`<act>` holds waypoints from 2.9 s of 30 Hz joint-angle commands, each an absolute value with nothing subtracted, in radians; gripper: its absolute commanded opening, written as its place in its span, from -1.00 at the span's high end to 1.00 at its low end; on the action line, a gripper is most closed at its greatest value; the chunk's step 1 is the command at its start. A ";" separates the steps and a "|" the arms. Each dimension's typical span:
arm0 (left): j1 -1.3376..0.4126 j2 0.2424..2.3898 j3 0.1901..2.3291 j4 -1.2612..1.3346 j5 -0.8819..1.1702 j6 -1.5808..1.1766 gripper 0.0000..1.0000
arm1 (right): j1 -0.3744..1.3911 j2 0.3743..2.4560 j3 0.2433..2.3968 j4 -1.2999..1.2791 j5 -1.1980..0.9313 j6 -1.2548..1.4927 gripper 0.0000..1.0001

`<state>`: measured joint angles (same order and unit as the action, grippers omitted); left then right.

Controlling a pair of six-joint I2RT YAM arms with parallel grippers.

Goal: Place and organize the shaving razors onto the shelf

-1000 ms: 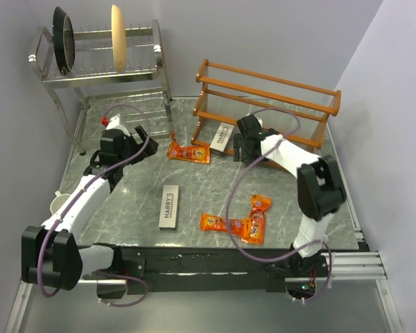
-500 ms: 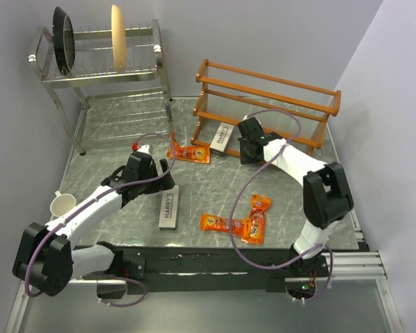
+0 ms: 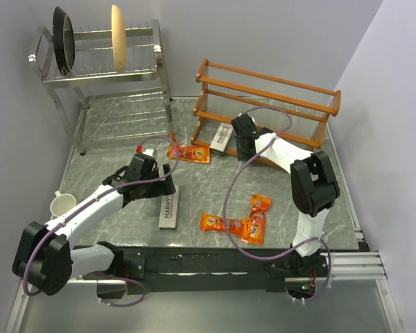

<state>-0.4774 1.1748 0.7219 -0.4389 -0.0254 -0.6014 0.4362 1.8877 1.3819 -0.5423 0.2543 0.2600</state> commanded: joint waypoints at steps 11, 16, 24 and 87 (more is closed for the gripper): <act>-0.620 1.160 0.713 -0.528 -0.035 -0.621 -0.99 | 0.440 1.827 1.433 -0.557 0.171 0.248 0.71; -0.704 1.170 0.736 -0.587 -0.086 -0.675 -0.99 | 0.449 1.671 1.324 -0.542 0.141 0.250 -0.13; -0.778 1.184 0.729 -0.646 -0.132 -0.744 -0.99 | 0.451 1.528 1.272 -0.512 0.179 0.215 -0.25; -0.982 1.994 1.670 -0.531 0.021 -0.176 0.10 | -0.072 1.091 1.284 -0.604 0.156 0.187 -0.18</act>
<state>-0.9642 1.9305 1.5471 -0.5194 0.0177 -0.2207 -0.0319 1.1255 1.3083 -0.6205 0.1516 0.1852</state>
